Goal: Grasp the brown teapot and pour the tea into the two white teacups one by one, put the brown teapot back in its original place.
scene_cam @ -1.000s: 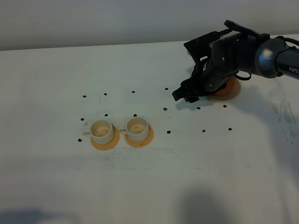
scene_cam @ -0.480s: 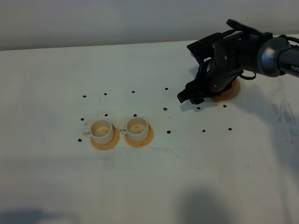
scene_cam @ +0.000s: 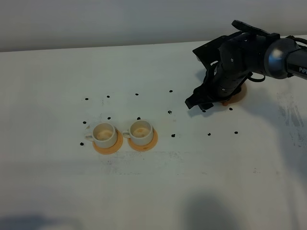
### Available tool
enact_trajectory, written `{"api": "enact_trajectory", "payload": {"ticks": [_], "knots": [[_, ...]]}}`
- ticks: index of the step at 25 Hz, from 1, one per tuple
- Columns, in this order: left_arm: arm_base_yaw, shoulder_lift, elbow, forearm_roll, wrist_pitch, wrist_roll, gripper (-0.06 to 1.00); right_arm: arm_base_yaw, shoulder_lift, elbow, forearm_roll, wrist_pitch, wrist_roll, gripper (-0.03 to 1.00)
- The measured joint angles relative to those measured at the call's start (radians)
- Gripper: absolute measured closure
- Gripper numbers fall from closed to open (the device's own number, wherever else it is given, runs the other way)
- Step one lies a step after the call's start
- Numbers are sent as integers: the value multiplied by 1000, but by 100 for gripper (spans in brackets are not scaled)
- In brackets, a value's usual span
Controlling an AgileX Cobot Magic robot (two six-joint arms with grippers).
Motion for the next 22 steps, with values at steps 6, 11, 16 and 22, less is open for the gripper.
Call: {"api": "enact_trajectory", "payload": {"ticks": [6,11,16,22], "knots": [[0,0,0,0,0,0,44,0,0,0,-33,29,0,43],[0,0,0,0,0,0,44,0,0,0,-41,43,0,43],[0,0,0,0,0,0,44,0,0,0,-22,42,0,43],[0,0,0,0,0,0,44,13,-49,1,16,25,-1,43]]}}
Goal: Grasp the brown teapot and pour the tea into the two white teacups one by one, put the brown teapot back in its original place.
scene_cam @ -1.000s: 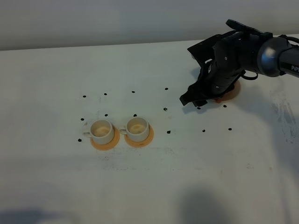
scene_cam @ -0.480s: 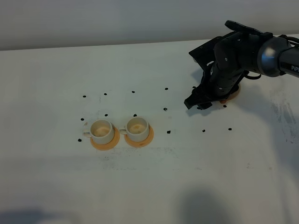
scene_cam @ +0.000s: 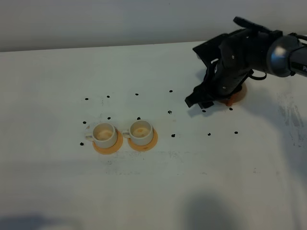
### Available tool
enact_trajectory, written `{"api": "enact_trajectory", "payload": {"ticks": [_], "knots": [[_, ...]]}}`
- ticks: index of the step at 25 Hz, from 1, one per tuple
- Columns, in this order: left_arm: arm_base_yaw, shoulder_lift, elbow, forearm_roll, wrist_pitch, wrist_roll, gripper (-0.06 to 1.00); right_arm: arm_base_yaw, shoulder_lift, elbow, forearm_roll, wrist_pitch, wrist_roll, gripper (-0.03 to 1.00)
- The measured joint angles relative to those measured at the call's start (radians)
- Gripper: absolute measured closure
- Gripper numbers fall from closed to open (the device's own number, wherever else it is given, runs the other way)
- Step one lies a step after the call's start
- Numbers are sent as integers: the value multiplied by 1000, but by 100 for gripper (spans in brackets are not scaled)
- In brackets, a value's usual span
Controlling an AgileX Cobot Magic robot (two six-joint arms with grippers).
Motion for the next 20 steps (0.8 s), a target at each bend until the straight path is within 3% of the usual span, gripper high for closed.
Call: {"api": "enact_trajectory", "payload": {"ticks": [6,14,20], "knots": [[0,0,0,0,0,0,44,6,-92,0,27,-2,19,43],[0,0,0,0,0,0,44,-73,-111,2,30,60,103,43],[0,0,0,0,0,0,44,-100,-112,93,55,-28,109,43]]}}
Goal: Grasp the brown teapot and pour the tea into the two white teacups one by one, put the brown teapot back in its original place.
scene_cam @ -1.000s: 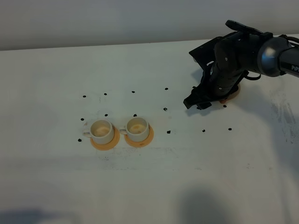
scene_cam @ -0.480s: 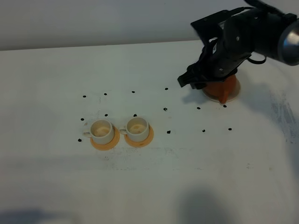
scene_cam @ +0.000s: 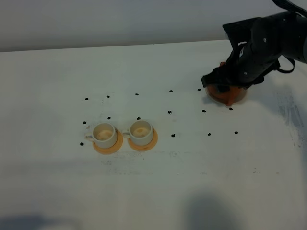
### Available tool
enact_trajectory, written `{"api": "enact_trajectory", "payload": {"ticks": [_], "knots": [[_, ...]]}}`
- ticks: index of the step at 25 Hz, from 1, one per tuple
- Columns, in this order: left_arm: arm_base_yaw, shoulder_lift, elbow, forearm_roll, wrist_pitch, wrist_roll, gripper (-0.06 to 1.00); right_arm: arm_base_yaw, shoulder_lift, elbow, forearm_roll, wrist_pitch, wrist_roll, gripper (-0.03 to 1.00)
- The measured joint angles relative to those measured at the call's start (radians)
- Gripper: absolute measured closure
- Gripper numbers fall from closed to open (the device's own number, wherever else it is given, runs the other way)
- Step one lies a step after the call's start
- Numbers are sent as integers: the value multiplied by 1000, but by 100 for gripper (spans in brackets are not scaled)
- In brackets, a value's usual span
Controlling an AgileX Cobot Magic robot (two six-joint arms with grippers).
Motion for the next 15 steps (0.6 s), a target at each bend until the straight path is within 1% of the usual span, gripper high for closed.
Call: {"api": "enact_trajectory", "payload": {"ticks": [2,6,15], "knots": [[0,0,0,0,0,0,44,-5,0,22,19,-32,0,43],[0,0,0,0,0,0,44,-21,0,27,33,-56,0,43],[0,0,0,0,0,0,44,-32,23,30,20,-54,0,43]]}}
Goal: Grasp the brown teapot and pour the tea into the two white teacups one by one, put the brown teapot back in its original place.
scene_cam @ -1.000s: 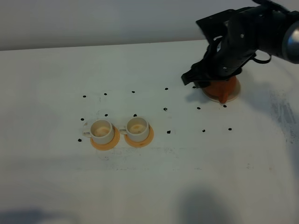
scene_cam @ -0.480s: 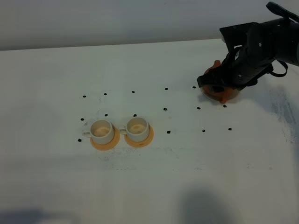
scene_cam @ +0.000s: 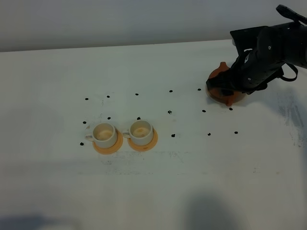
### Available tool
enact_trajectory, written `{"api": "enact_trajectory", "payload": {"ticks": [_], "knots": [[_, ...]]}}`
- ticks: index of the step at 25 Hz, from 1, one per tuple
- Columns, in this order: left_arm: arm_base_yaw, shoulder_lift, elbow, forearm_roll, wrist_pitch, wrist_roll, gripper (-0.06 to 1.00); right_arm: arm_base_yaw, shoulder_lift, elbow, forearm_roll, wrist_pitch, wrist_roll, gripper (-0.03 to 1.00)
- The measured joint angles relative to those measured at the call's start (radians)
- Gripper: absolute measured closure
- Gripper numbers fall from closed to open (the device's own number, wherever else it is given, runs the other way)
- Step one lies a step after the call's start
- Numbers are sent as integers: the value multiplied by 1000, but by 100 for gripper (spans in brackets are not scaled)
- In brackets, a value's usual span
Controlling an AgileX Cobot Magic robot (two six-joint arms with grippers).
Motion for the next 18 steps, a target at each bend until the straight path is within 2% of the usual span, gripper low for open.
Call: {"api": "enact_trajectory", "payload": {"ticks": [18], "knots": [[0,0,0,0,0,0,44,0,8,1,-7,-55,-4,43]]}}
